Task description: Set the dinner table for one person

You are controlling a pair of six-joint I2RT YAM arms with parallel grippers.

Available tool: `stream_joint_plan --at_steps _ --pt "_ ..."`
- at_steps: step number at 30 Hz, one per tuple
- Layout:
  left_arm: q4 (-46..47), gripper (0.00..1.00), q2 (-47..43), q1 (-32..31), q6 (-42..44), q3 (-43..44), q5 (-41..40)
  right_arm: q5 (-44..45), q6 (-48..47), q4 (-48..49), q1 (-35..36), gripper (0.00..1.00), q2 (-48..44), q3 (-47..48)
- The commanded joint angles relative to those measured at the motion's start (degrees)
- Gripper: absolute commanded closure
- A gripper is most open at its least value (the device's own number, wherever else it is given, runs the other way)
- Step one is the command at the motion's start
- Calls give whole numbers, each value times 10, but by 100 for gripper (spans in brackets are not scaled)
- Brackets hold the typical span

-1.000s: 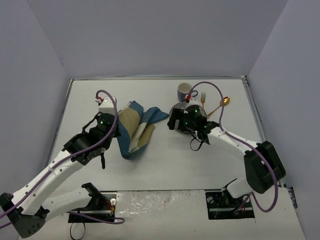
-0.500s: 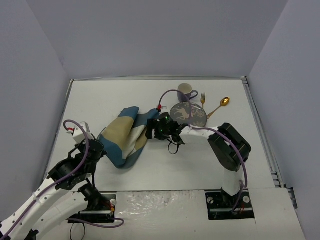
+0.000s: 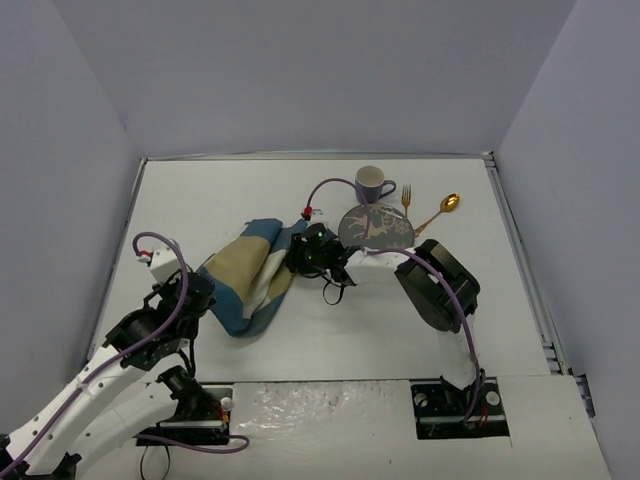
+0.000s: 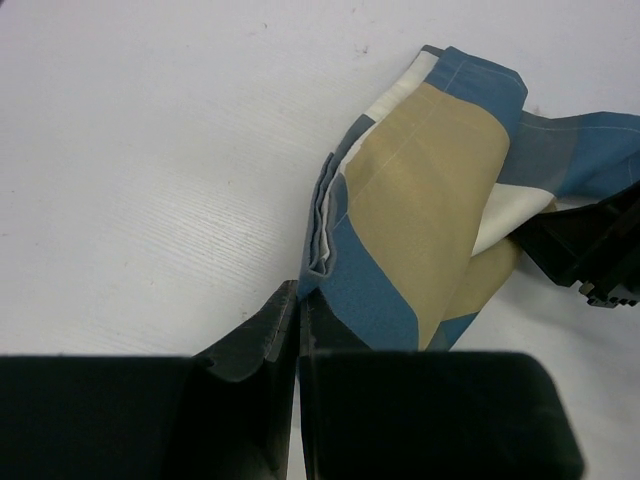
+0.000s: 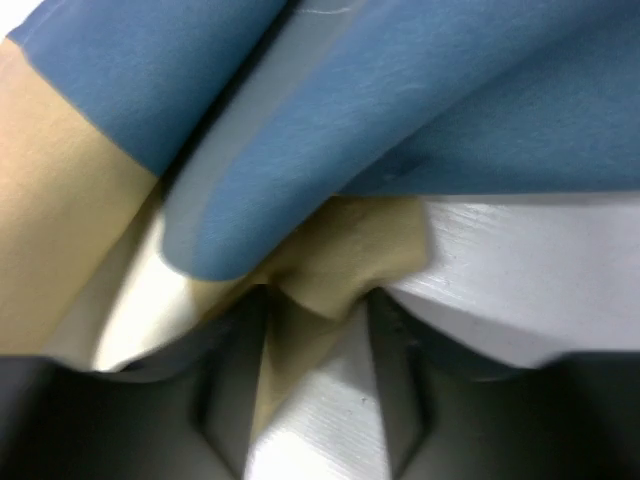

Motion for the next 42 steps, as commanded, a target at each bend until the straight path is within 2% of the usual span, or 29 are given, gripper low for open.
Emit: stream_joint_plan --at_steps 1,3,9,13,18,20,22,25,28,29,33,42 --pt "35 100 35 29 24 48 -23 23 -18 -39 5 87 11 38" --pt "45 100 50 47 42 61 -18 55 -43 -73 5 100 -1 63" --pt "98 100 85 187 125 115 52 142 -146 -224 4 100 -58 203" --pt "120 100 84 281 141 153 123 174 -172 -324 5 100 -94 266" --pt "124 100 38 294 133 125 148 201 -177 -432 12 100 -110 300" --pt "104 100 26 294 117 93 157 186 -176 -448 12 92 -97 299" --pt "93 100 19 294 102 54 167 164 -173 -447 13 78 -89 283" --pt "80 100 -4 294 69 2 196 125 -154 -421 13 63 -97 218" --pt "70 100 -29 294 55 -32 204 102 -132 -380 12 40 -130 143" --pt "68 100 -34 294 53 -37 204 98 -125 -364 12 37 -143 119" --pt "66 100 -40 294 48 -54 211 80 -102 -312 6 35 -180 42" --pt "71 100 -31 294 42 -63 222 85 -42 -257 -3 35 -194 -83"
